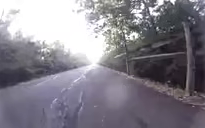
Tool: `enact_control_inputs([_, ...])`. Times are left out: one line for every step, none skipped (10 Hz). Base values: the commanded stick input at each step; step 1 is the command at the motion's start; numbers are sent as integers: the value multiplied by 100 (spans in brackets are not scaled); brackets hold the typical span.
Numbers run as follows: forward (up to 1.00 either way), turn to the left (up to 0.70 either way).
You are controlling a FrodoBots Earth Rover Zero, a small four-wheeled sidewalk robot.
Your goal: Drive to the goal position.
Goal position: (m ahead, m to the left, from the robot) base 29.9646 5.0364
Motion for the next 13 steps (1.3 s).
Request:
enact_control_inputs([100,0])
enact_control_inputs([100,0])
enact_control_inputs([100,0])
enact_control_inputs([100,0])
enact_control_inputs([100,0])
enact_control_inputs([100,0])
enact_control_inputs([100,0])
enact_control_inputs([100,0])
enact_control_inputs([100,0])
enact_control_inputs([100,0])
enact_control_inputs([100,0])
enact_control_inputs([100,0])
enact_control_inputs([100,0])
